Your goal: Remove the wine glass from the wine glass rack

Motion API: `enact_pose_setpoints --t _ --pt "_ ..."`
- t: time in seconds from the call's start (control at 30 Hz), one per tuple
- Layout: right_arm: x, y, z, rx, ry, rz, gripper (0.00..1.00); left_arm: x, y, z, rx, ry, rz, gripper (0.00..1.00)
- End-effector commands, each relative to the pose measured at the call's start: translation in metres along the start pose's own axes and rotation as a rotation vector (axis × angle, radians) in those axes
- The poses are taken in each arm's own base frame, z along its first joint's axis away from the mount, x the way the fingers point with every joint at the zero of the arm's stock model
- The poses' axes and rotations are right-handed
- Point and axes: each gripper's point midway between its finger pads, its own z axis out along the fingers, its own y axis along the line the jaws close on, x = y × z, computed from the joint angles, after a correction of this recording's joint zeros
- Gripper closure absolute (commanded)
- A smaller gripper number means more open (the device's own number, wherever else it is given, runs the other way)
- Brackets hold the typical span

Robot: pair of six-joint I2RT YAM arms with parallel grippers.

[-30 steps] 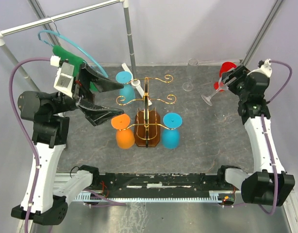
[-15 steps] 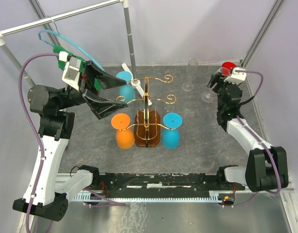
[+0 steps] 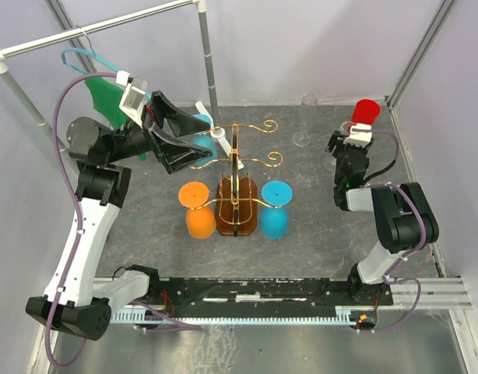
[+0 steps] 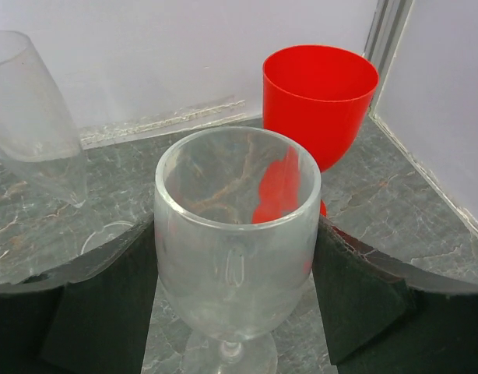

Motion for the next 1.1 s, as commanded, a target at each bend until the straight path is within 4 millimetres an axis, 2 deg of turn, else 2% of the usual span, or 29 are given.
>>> enact_pose_setpoints --t 0.0,0.43,0.73,0.9,1.07 --pt "-0.055 0.005 0.012 0.006 -0.234 0.042 0.26 -0.007 0.001 0.004 0.009 -0.022 -0.021 0.01" --pt "-0.033 0.022 0.033 -0.045 -0.230 0.007 0.23 -0.011 0.011 0.008 0.001 -0.036 -0.040 0.01" --pt "-0.016 0.026 0.039 -0.059 -0.202 -0.020 0.11 -0.010 0.013 0.008 -0.003 -0.039 -0.049 0.01" --pt "-0.021 0.025 0.034 -0.062 -0.208 -0.016 0.02 -0.010 0.011 0.008 -0.003 -0.039 -0.048 0.01" --pt "-0.042 0.019 0.021 -0.058 -0.241 -0.039 0.00 -0.008 0.009 0.006 -0.008 -0.043 -0.048 0.01"
